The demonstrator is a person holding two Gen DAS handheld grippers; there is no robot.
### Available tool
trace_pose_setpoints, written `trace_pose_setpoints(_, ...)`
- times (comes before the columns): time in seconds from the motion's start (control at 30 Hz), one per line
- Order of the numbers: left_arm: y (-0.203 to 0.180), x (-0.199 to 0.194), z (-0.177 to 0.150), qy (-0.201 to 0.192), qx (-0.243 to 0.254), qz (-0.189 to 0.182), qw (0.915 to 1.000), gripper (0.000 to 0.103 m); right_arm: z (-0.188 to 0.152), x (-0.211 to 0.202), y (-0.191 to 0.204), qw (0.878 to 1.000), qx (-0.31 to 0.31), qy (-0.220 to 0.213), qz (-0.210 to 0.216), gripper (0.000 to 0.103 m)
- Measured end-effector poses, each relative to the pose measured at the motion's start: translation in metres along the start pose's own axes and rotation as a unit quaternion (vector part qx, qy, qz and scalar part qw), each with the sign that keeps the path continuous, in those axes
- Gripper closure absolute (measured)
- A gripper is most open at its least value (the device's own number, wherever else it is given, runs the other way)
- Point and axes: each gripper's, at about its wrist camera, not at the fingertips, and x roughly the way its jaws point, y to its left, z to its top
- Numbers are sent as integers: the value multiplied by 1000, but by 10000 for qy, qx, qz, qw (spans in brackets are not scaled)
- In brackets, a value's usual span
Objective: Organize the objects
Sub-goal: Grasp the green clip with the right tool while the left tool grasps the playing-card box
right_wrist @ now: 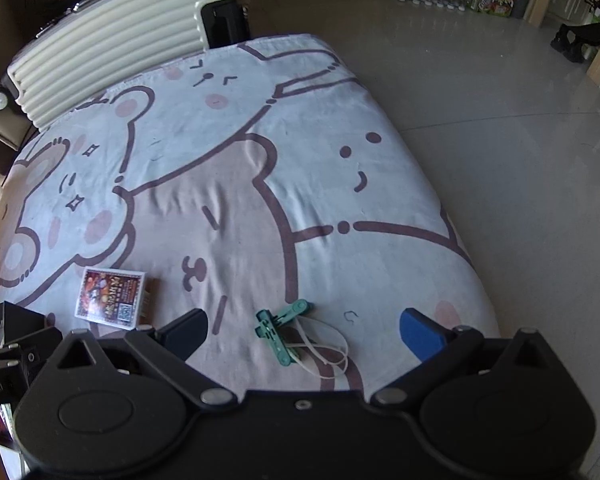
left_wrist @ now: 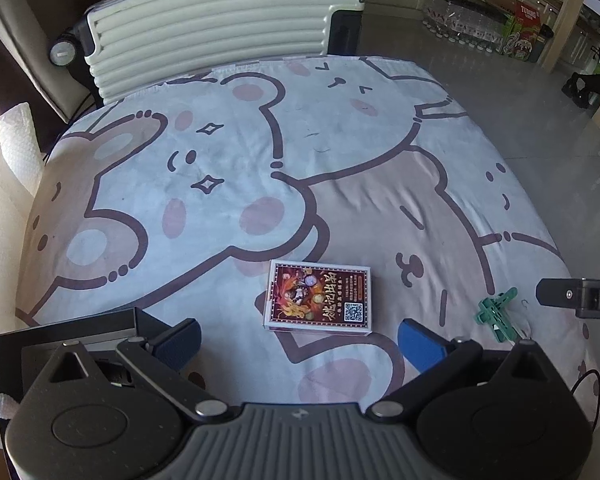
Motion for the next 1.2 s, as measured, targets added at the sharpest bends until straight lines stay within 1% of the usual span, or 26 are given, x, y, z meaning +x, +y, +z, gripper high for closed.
trace_pose_setpoints(0.1,-3,14,4,101,51,-35,9999,0,2,11,-3,9998,12,188,-34,0)
trace_pose_setpoints(0.23,-6,32,10,243,88,-79,9996,0,5,25,-2,9992,-17,393,54,1)
trace_pose_setpoints(0.27,-6,37,12,279,93,-92,9995,0,5,28,-2,9991,-28,422,65,3)
trace_pose_setpoints(0.3,-7,42,13,314,102,-106,9994,0,6,31,0,9989,-43,460,85,7)
trace_pose_setpoints(0.43,-8,59,16,446,159,-119,9988,0,9,49,8,9972,-216,697,132,10)
trace_pose_setpoints(0.5,-9,66,18,509,194,-153,9984,0,10,57,13,9960,-364,806,94,15)
trace_pose_setpoints(0.63,-10,80,20,637,235,-197,9975,0,10,71,22,9926,-647,1024,47,20)
trace_pose_setpoints(0.73,-12,91,21,765,250,-214,9965,0,10,79,26,9897,-843,1159,-21,27)
trace_pose_setpoints(0.8,-13,97,22,828,254,-223,9960,1,10,83,27,9887,-889,1208,-29,34)
trace_pose_setpoints(0.83,-13,100,22,859,249,-234,9957,1,10,84,27,9882,-908,1233,-25,35)
trace_pose_setpoints(0.93,-12,107,22,955,235,-239,9949,5,9,89,27,9861,-965,1354,26,43)
trace_pose_setpoints(0.97,-12,109,21,989,226,-249,9945,8,9,90,27,9855,-975,1388,60,44)
trace_pose_setpoints(1.07,-12,112,21,1042,236,-218,9940,10,7,93,28,9832,-1043,1496,98,51)
trace_pose_setpoints(1.13,-11,112,21,1050,232,-191,9940,12,6,95,29,9818,-1078,1561,127,59)
trace_pose_setpoints(1.17,-11,112,22,1052,217,-202,9940,13,6,95,29,9815,-1083,1572,140,65)
trace_pose_setpoints(1.2,-11,112,22,1047,211,-211,9941,13,6,94,29,9816,-1087,1562,154,69)
